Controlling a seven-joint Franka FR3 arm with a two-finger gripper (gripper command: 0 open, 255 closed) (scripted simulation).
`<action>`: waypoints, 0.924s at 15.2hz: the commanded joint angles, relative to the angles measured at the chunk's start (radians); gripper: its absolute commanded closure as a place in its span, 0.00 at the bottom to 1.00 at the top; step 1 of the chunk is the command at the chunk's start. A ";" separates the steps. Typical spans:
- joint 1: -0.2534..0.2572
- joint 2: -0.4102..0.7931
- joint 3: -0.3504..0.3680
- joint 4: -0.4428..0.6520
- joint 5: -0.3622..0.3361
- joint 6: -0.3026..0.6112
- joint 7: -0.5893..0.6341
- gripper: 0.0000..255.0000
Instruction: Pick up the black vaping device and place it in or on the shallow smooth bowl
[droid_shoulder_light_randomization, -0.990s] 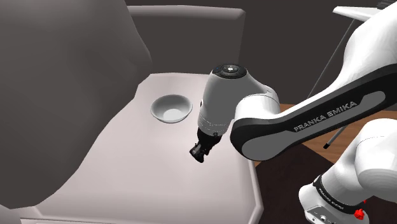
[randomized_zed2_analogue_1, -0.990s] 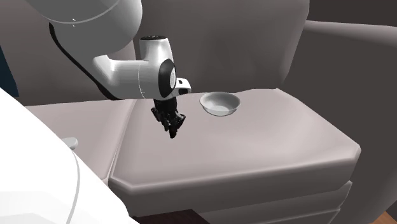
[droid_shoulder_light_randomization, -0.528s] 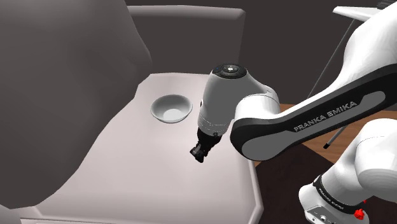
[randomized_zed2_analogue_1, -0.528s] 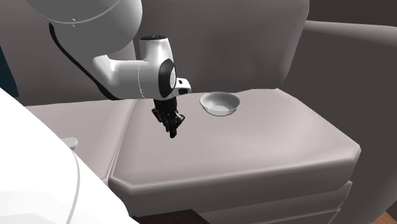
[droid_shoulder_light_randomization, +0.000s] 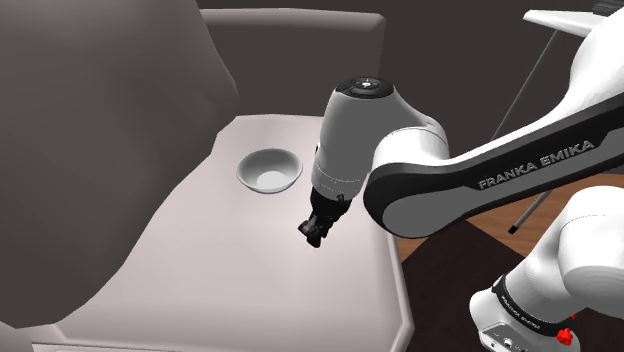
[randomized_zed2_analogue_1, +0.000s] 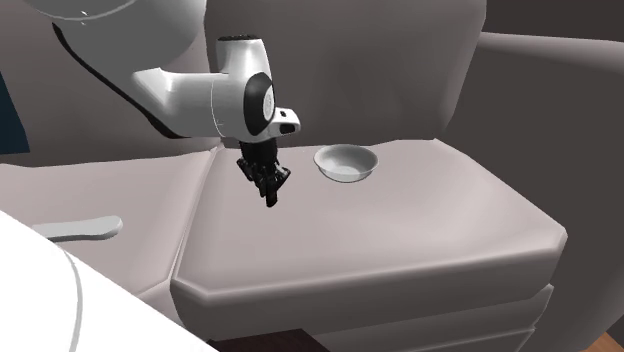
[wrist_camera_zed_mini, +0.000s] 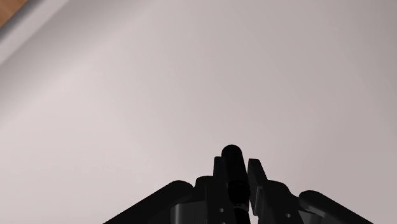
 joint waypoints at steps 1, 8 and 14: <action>0.004 -0.018 -0.006 0.013 0.007 -0.031 -0.006 1.00; 0.011 -0.074 -0.028 0.066 0.024 -0.137 -0.023 1.00; 0.014 -0.111 -0.045 0.120 0.029 -0.226 -0.032 1.00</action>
